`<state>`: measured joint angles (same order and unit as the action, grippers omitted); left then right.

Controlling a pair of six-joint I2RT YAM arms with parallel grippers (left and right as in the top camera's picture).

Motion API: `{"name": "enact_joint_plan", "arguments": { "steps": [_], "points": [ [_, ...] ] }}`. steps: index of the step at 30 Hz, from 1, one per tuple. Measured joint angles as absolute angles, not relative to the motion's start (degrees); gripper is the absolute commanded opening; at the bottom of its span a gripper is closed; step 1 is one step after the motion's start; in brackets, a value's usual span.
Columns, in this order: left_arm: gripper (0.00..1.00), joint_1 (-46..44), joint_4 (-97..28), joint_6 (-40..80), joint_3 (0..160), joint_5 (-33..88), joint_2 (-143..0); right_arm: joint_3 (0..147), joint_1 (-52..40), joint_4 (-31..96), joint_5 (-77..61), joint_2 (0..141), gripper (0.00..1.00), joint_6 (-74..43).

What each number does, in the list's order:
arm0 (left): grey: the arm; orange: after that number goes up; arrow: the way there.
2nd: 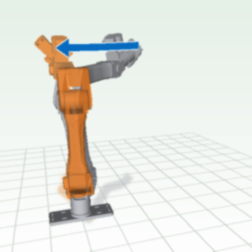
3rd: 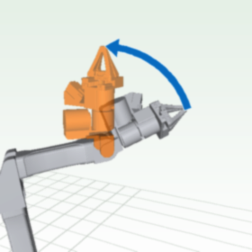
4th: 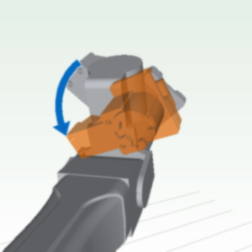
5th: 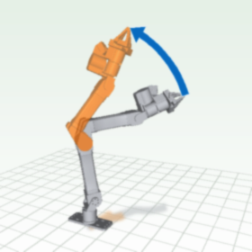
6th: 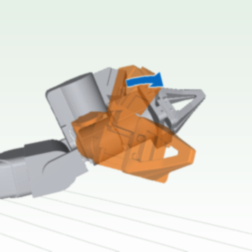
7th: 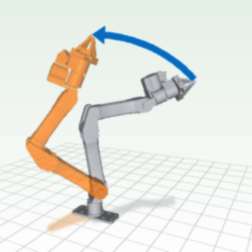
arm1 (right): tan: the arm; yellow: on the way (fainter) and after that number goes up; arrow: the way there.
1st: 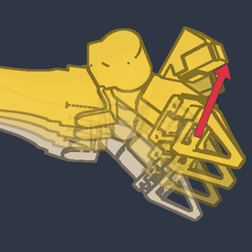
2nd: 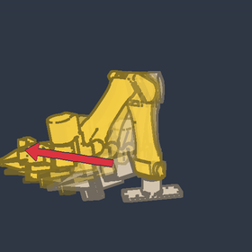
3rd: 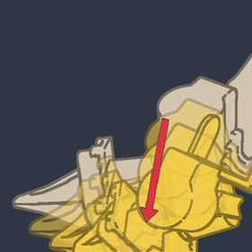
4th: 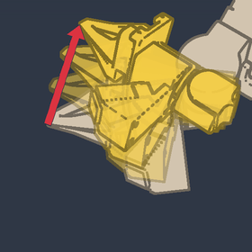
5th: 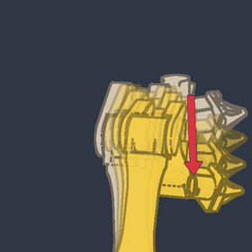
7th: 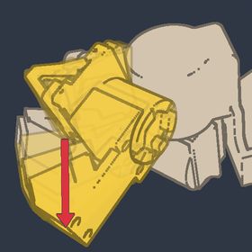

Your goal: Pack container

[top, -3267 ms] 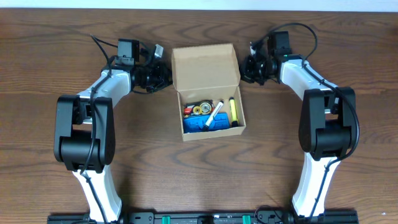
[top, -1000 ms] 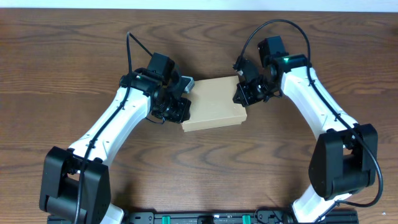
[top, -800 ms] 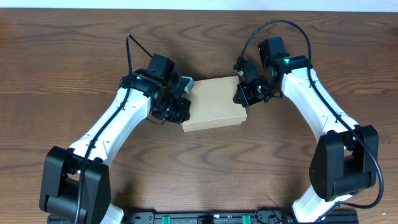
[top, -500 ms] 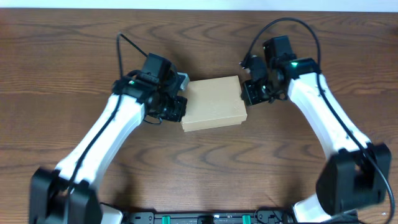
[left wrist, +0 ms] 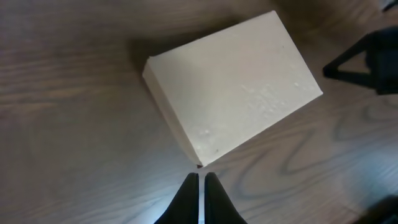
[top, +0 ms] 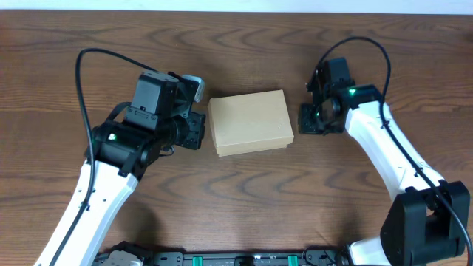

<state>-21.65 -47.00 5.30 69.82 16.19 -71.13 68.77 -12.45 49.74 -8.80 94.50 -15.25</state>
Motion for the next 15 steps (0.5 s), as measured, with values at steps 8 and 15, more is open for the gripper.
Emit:
{"name": "enact_joint_plan", "arguments": {
  "steps": [8, 15],
  "points": [
    [0.06, -21.65, -49.74, 5.98, 69.82, 15.20, -70.43, 67.31, -15.29, 46.30, -12.88, 94.54, 0.01, -17.17],
    [0.06, -21.65, -49.98, 6.20, 69.82, 14.98, -70.43, 67.31, -16.32, 45.98, -16.40, 94.54, 0.01, -17.61]
  ]
}}
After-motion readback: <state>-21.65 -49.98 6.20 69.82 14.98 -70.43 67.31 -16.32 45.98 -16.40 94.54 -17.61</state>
